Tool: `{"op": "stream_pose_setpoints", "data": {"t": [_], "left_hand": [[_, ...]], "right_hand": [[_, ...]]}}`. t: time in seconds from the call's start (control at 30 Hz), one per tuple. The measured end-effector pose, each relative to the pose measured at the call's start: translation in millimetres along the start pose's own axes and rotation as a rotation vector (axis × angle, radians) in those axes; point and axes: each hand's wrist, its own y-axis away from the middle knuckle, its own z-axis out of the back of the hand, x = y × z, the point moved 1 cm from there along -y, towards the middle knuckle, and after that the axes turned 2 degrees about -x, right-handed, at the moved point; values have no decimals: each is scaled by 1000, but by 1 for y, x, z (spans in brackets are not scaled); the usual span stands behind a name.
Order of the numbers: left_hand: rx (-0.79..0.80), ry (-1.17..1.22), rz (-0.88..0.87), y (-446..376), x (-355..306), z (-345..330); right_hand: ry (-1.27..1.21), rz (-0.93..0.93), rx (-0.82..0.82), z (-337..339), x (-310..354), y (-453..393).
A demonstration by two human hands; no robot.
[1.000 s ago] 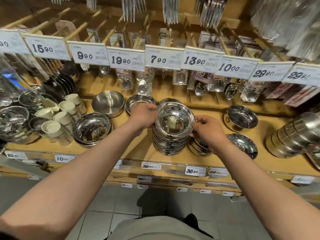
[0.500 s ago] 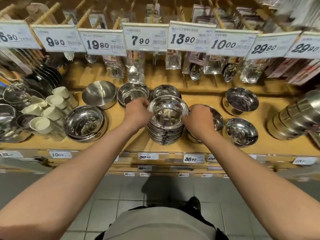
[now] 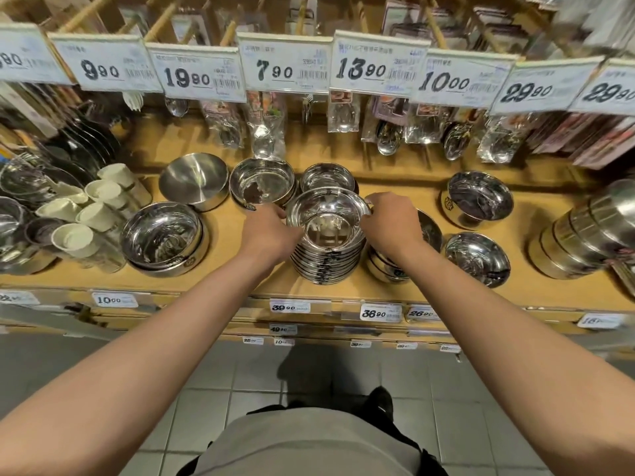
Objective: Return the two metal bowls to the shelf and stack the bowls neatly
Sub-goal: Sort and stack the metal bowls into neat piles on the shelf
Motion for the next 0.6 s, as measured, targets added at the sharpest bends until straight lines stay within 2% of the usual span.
{"op": "stream_pose_setpoints", "data": {"t": [0.2, 0.47, 0.6], "left_hand": [[41, 76, 32, -10, 3, 0], [-2, 17, 10, -14, -14, 9], [34, -8, -13, -18, -16, 15]], "right_hand": [[-5, -45, 57, -1, 2, 1], [-103, -104, -7, -5, 0, 4], [-130, -115, -22, -8, 3, 7]]}}
